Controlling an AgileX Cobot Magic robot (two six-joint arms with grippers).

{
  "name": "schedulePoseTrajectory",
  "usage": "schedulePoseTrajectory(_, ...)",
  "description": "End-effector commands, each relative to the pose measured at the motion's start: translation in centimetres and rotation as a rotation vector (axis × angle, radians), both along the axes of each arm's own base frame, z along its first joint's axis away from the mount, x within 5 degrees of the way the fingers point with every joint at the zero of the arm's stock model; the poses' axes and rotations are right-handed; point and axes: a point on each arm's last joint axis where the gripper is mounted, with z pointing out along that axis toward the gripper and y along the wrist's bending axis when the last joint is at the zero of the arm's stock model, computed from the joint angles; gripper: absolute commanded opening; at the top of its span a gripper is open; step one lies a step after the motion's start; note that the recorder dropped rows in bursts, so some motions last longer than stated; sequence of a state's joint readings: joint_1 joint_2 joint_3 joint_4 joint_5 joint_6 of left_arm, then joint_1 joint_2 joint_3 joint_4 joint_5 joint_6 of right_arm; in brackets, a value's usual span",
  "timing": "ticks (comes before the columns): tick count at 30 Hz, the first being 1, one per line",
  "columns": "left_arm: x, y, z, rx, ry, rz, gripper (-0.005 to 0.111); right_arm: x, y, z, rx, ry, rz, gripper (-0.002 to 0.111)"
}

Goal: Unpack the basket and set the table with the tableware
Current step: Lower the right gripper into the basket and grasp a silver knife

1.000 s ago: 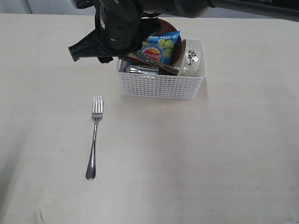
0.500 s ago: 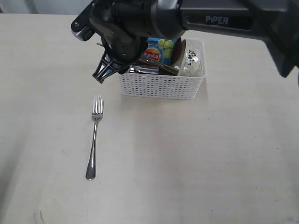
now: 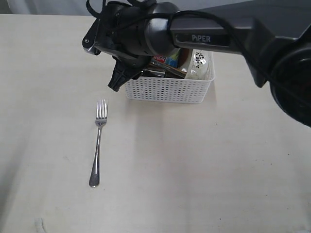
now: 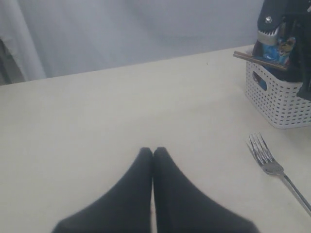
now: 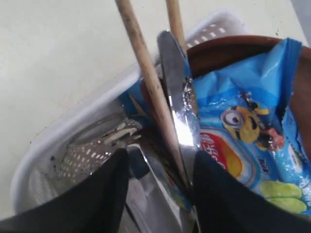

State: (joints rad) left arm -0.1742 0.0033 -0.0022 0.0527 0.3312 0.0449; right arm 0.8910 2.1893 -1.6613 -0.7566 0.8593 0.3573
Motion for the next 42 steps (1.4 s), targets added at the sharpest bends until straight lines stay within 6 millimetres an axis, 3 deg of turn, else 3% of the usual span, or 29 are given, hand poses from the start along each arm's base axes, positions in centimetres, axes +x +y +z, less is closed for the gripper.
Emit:
schedulePoseTrajectory(1, 0.0, 0.0, 0.0, -0.003, -0.007, 0.002, 0.0, 0.4, -0.2, -0.7, -0.02, -0.021, -0.022, 0.042)
schedulePoseTrajectory(6, 0.0, 0.0, 0.0, -0.003, -0.007, 0.002, 0.0, 0.5, -0.2, -1.1, -0.032, -0.024, -0.02, 0.037)
schedulePoseTrajectory(12, 0.0, 0.0, 0.0, -0.003, -0.007, 0.002, 0.0, 0.5, -0.3, -1.4, -0.042, -0.018, -0.024, 0.001)
schedulePoseTrajectory(24, 0.0, 0.0, 0.0, -0.003, -0.007, 0.002, 0.0, 0.4, -1.0, 0.5, -0.086, -0.059, -0.049, 0.0)
schedulePoseTrajectory(31, 0.0, 0.0, 0.0, -0.003, -0.007, 0.002, 0.0, 0.4, -0.7, 2.1, 0.047, -0.024, -0.075, 0.0)
schedulePoseTrajectory(34, 0.0, 0.0, 0.0, -0.003, -0.007, 0.002, 0.0, 1.1, -0.8, 2.7, 0.183, 0.072, -0.131, 0.012)
schedulePoseTrajectory(39, 0.0, 0.0, 0.0, -0.003, -0.007, 0.002, 0.0, 2.5, -1.4, 3.9, 0.333, 0.163, -0.204, 0.053)
schedulePoseTrajectory(42, 0.0, 0.0, 0.0, -0.003, -0.007, 0.002, 0.0, 2.8, -1.5, 3.9, 0.309, 0.154, -0.2, 0.055)
